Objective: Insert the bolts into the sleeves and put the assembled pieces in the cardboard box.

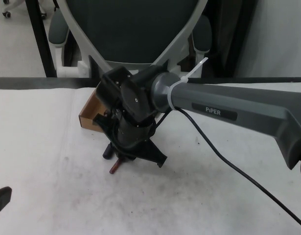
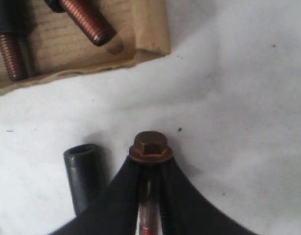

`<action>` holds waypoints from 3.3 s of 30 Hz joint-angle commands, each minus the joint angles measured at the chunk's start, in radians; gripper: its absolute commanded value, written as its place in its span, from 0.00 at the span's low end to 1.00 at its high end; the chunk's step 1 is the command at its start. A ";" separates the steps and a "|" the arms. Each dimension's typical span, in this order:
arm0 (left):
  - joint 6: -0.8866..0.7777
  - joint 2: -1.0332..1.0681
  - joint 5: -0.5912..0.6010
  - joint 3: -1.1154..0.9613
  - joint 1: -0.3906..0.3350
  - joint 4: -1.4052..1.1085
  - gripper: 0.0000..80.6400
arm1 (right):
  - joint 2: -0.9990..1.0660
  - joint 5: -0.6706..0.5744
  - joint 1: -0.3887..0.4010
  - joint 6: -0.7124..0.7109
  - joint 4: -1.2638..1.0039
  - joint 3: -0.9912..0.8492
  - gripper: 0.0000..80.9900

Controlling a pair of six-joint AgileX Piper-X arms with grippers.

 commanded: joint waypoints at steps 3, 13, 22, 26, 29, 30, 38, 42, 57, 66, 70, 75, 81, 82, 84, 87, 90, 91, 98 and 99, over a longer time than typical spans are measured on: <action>-0.052 -0.007 -0.005 -0.001 -0.001 0.026 0.52 | -0.021 -0.012 0.011 -0.120 0.090 0.001 0.00; -0.180 0.130 0.108 -0.003 -0.001 0.053 0.36 | -0.167 0.125 0.007 -0.390 0.183 0.001 0.00; -0.239 0.459 0.126 -0.126 -0.001 0.061 0.36 | -0.289 0.179 0.007 -0.576 0.232 0.024 0.00; -0.239 0.626 0.062 -0.209 -0.018 0.061 0.36 | -0.361 0.188 0.007 -0.622 0.221 0.091 0.00; -0.239 0.747 0.052 -0.252 -0.039 0.061 0.36 | -0.438 0.190 0.007 -0.651 0.177 0.175 0.00; -0.239 0.785 0.047 -0.263 -0.047 0.061 0.36 | -0.468 0.190 0.007 -0.650 0.153 0.209 0.00; -0.261 0.967 0.043 -0.304 -0.086 -0.050 0.36 | -0.738 0.145 0.013 -0.697 -0.125 0.519 0.00; -0.271 0.973 0.043 -0.304 -0.097 -0.215 0.36 | -0.868 0.132 0.021 -0.717 -0.232 0.661 0.00; -0.330 1.256 0.044 -0.367 -0.104 -0.314 0.50 | -1.158 0.006 0.164 -0.895 -0.484 0.979 0.00; -0.327 1.487 0.089 -0.626 -0.104 -0.126 0.53 | -1.161 -0.062 0.195 -0.939 -0.480 0.982 0.00; -0.310 1.574 0.053 -0.740 -0.104 -0.011 0.54 | -1.161 -0.065 0.195 -0.941 -0.463 0.982 0.00; -0.298 1.645 0.013 -0.829 -0.104 0.033 0.54 | -1.165 -0.073 0.195 -0.969 -0.459 0.982 0.00; -0.298 1.720 -0.013 -0.883 -0.104 0.039 0.54 | -1.172 -0.075 0.195 -1.004 -0.422 0.982 0.00; -0.298 1.731 -0.012 -0.891 -0.104 0.039 0.54 | -1.172 -0.075 0.195 -1.007 -0.419 0.984 0.00; -0.298 1.753 -0.012 -0.902 -0.104 0.039 0.54 | -1.172 -0.075 0.195 -1.014 -0.415 0.984 0.00; -0.298 1.786 -0.017 -0.912 -0.104 0.038 0.54 | -1.172 -0.075 0.195 -1.014 -0.415 0.990 0.00; -0.298 1.813 -0.016 -0.912 -0.104 0.024 0.54 | -1.172 -0.075 0.195 -1.014 -0.415 0.991 0.00; -0.298 1.820 -0.016 -0.912 -0.104 0.017 0.54 | -1.172 -0.075 0.195 -1.020 -0.415 0.991 0.00; -0.298 1.865 -0.032 -0.913 -0.104 -0.041 0.54 | -1.172 -0.088 0.195 -1.033 -0.415 0.991 0.00; -0.298 1.865 -0.032 -0.913 -0.104 -0.055 0.54 | -1.172 -0.088 0.195 -1.042 -0.415 0.991 0.00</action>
